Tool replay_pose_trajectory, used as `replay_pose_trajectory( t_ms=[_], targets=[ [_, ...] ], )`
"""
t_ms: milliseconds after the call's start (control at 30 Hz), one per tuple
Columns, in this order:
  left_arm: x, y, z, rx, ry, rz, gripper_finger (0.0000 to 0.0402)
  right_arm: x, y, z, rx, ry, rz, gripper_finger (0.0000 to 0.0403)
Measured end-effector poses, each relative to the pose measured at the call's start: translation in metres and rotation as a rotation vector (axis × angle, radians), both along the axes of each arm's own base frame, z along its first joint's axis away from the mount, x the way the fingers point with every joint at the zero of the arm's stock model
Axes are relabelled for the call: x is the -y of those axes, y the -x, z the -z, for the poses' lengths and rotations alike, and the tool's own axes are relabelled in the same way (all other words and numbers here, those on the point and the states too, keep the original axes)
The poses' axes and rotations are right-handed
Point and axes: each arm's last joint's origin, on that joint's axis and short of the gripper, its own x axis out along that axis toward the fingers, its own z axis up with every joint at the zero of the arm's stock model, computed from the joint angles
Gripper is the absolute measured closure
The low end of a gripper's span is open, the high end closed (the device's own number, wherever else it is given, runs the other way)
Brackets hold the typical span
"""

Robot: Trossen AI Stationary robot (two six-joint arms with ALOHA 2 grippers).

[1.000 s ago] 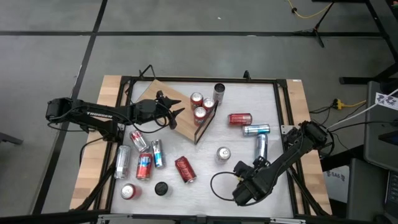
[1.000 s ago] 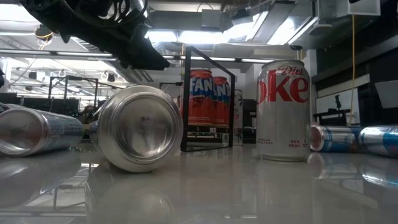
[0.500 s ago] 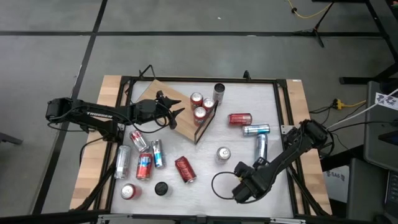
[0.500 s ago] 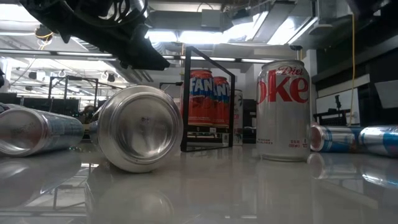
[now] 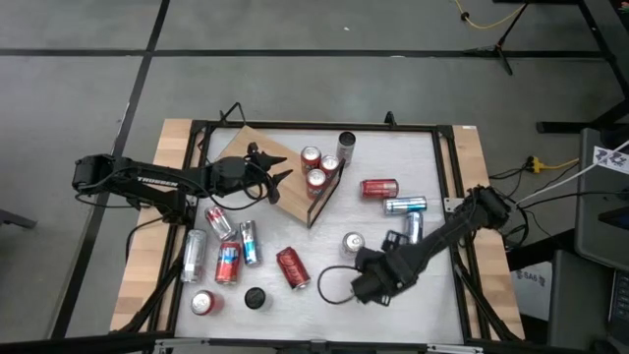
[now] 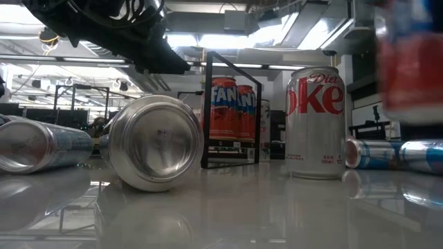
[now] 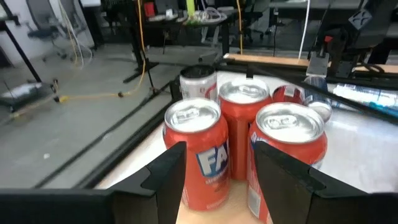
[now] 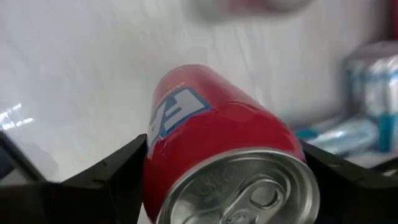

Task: Pick and place cans onto a shelf
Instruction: Put the bottom right red soda can on the shelf aligned with the other red soda can

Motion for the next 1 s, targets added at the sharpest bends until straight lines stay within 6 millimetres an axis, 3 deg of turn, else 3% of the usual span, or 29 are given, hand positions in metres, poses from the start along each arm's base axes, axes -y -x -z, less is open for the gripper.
replay_pose_trajectory(
  t_ms=[300,567,767,1000],
  targets=[
    [0.003,0.019,-0.026,0.083,-0.059,0.002,0.0219,0.052,-0.031,-0.076,0.212,-0.039,-0.309,0.0094],
    [0.004,0.035,-0.043,0.165,-0.077,-0.029,0.0219,0.106,-0.045,-0.129,0.418,0.173,-0.596,0.0094],
    [0.003,0.036,-0.044,0.168,-0.081,-0.052,0.0219,0.149,-0.063,-0.144,0.536,0.279,-0.787,0.0093],
    [-0.001,0.042,-0.043,0.111,-0.134,-0.251,0.0219,0.201,-0.081,-0.144,0.661,0.309,-0.869,0.0092]
  ],
)
